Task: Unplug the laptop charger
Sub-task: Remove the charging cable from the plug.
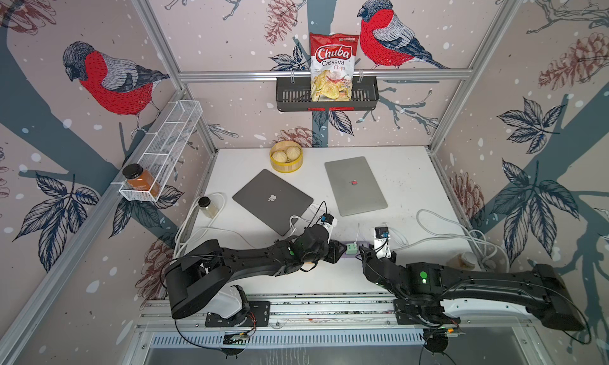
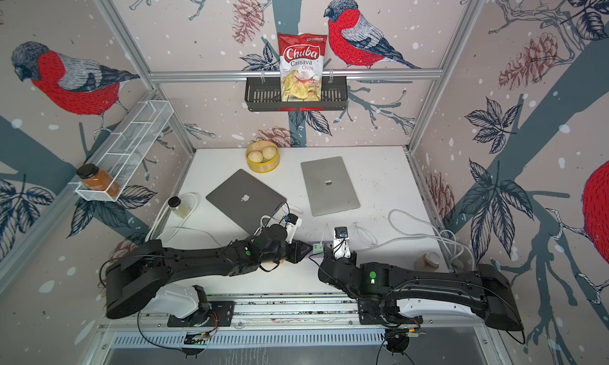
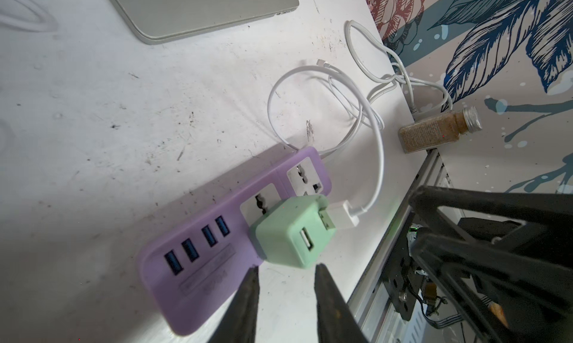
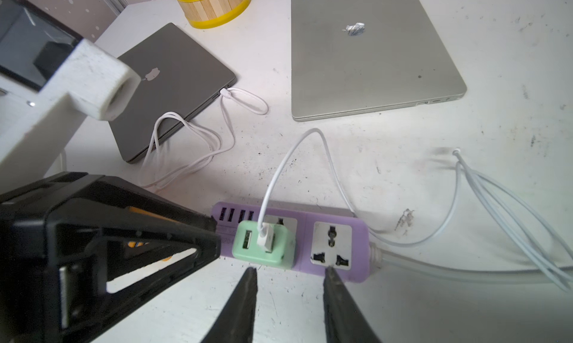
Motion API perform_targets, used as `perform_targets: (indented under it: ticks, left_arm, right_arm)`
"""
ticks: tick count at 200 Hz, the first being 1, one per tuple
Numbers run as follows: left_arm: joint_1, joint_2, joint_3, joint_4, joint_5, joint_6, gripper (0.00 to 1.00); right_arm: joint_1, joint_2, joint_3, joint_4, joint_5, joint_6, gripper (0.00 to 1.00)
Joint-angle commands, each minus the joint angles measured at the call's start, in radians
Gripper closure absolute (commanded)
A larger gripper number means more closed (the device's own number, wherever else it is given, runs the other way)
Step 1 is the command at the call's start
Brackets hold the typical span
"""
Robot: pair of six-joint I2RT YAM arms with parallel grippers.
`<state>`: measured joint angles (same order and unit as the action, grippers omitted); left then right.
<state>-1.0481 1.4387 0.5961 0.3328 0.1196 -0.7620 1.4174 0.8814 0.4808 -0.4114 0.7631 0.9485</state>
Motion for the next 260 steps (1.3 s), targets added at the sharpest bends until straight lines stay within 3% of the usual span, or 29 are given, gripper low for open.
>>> perform_targets:
  ticks: [1, 260]
  left_arm:
    - [-0.007, 0.009, -0.003, 0.068, -0.021, -0.026, 0.68]
    - [-0.009, 0.074, -0.005, 0.071, -0.024, -0.046, 0.67]
  right_arm:
    - [0.003, 0.011, -0.006, 0.021, 0.035, 0.019, 0.62]
    - [-0.133, 0.095, -0.022, 0.231, -0.124, -0.177, 0.6]
